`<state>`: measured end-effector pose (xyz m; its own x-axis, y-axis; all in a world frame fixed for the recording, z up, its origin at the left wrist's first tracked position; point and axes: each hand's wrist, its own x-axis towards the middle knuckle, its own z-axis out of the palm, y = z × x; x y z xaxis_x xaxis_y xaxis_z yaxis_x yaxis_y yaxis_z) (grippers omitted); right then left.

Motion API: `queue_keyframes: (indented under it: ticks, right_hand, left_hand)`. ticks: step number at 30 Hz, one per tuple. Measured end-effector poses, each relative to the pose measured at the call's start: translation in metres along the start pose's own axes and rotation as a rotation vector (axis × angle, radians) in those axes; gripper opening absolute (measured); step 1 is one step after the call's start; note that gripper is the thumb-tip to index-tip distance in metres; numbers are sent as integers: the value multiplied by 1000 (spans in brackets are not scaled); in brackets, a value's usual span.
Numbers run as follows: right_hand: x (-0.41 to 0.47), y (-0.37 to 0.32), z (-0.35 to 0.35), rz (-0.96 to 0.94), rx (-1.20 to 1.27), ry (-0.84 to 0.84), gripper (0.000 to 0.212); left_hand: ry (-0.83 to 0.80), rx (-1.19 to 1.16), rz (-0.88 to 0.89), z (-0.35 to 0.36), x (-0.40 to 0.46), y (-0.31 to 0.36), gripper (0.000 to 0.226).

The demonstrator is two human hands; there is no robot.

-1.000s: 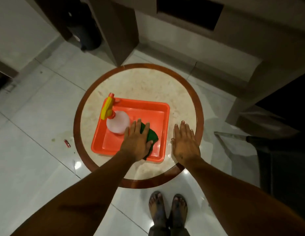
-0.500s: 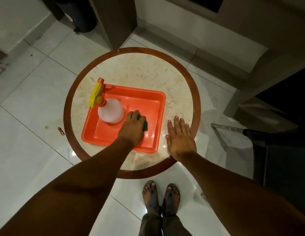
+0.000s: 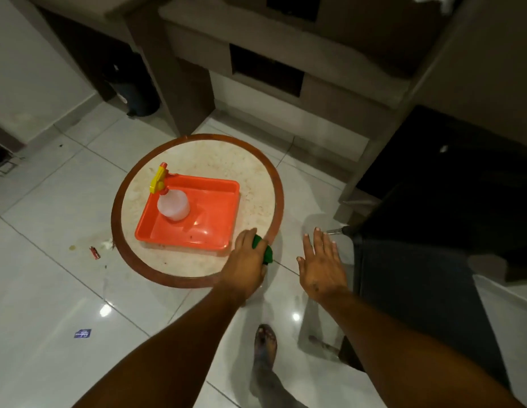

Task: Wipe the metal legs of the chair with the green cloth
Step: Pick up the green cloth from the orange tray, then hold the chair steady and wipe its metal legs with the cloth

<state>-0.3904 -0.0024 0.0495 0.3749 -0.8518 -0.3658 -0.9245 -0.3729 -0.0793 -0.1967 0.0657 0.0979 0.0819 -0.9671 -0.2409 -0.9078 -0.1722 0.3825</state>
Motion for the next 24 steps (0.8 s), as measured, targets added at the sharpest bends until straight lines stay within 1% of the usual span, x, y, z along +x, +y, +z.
queue_keyframes:
  ticks: [4, 8, 12, 14, 18, 22, 24]
  right_hand:
    - [-69, 40, -8, 32, 16, 26, 66]
    - [-137, 77, -13, 57, 8, 7, 65]
    - [-175, 105, -6, 61, 1, -8, 64]
    - [-175, 118, 6, 62, 7, -26, 64]
    - [-149, 141, 68, 27, 28, -57, 64]
    - [-115, 162, 146, -15, 40, -51, 66]
    - [-103, 177, 179, -23, 14, -59, 69]
  left_hand:
    - [-17, -35, 64, 21, -41, 60, 58]
    - [-74, -97, 62, 46, -82, 112, 63]
    - [-134, -204, 26, 80, -100, 139, 63]
    - [-130, -281, -38, 105, -101, 142, 63]
    - [-73, -532, -261, 185, -95, 127, 61]
    - [17, -826, -566, 274, -95, 93, 45]
    - [33, -886, -647, 314, -98, 77, 39]
